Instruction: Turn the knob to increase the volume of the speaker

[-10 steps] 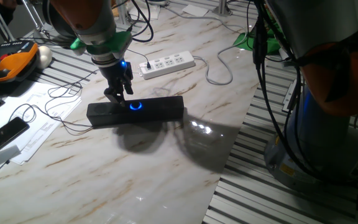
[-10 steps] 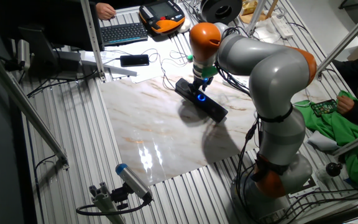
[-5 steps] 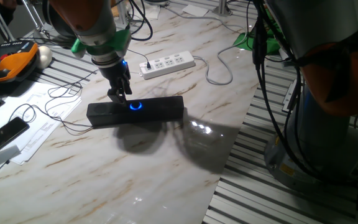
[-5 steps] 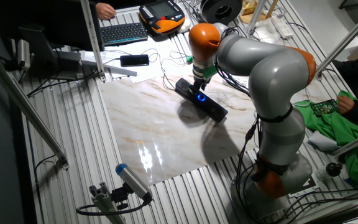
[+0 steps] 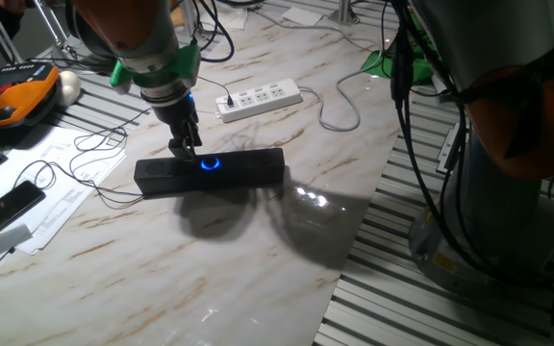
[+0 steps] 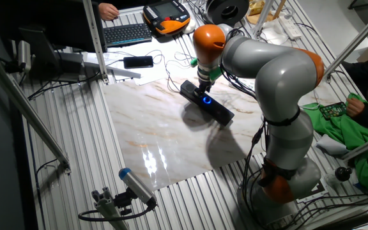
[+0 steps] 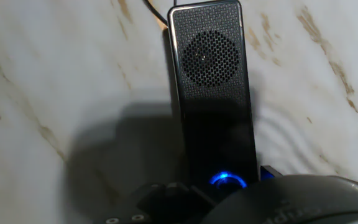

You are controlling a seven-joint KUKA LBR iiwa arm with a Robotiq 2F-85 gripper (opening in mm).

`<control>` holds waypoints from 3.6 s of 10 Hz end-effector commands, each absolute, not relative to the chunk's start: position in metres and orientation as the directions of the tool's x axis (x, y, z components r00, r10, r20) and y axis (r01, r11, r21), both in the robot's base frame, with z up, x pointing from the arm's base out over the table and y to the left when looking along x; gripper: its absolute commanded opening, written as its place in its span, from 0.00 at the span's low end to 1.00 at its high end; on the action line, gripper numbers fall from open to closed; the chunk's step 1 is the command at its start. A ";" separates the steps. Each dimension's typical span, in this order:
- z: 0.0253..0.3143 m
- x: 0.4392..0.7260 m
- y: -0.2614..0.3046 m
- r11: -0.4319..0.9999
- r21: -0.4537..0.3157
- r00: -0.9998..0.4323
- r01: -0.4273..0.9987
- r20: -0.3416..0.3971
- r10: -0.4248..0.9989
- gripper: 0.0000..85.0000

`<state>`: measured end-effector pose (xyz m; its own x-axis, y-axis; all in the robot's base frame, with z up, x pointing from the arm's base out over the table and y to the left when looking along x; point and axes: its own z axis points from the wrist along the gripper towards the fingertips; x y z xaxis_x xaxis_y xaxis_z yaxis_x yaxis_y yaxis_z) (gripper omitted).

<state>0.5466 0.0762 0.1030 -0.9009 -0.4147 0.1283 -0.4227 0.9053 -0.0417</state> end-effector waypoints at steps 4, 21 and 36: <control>0.096 0.550 0.066 0.912 -0.019 -0.907 -0.409 0.122 -0.404 0.60; 0.102 0.537 0.058 0.936 0.028 -0.927 -0.350 0.131 -0.351 0.40; 0.093 0.527 0.063 0.904 -0.001 -0.897 -0.428 0.120 -0.425 0.40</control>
